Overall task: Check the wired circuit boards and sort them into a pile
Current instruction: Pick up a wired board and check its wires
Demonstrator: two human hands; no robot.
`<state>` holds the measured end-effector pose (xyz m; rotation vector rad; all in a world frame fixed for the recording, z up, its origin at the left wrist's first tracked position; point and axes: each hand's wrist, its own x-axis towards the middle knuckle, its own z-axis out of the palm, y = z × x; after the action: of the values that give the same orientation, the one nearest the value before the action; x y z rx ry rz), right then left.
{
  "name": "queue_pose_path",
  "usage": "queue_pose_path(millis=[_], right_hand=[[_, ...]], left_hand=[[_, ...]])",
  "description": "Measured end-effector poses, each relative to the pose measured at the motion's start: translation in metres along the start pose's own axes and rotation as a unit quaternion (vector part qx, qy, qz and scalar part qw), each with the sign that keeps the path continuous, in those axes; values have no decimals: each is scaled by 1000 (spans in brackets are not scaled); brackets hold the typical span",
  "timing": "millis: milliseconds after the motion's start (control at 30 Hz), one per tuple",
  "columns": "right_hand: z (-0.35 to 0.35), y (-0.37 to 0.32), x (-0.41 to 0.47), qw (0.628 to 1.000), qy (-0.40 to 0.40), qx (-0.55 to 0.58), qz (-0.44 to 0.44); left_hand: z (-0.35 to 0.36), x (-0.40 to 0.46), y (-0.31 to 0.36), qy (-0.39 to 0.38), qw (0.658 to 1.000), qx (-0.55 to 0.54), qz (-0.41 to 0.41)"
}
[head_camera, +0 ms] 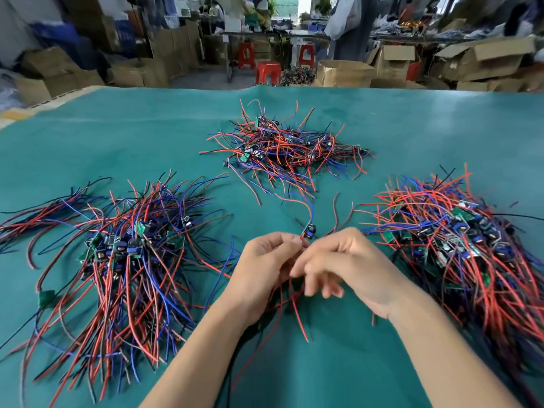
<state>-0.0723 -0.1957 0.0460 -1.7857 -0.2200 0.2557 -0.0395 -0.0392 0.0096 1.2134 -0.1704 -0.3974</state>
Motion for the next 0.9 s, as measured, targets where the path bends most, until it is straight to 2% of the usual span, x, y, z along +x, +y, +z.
queue_pose_path(millis=[67, 133, 167, 300, 433, 600, 767, 900], right_hand=[[-5, 6, 6, 986, 162, 35, 13], [-10, 10, 9, 963, 262, 68, 19], [-11, 11, 10, 960, 264, 91, 23], [-5, 11, 10, 966, 167, 199, 13], [-5, 11, 11, 955, 174, 240, 11], [2, 16, 13, 968, 186, 164, 24], [3, 18, 14, 972, 164, 162, 42], [-3, 22, 15, 969, 219, 108, 31]], left_hand=[[0, 1, 0, -6, 1000, 9, 1], [0, 1, 0, -23, 999, 25, 6], [0, 1, 0, -36, 999, 36, 11], [0, -1, 0, -71, 995, 65, 22], [2, -3, 2, -76, 993, 83, 27], [2, -6, 3, -72, 986, 144, 54], [3, -6, 3, -58, 986, 150, 40], [5, -6, 4, -55, 984, 166, 30]])
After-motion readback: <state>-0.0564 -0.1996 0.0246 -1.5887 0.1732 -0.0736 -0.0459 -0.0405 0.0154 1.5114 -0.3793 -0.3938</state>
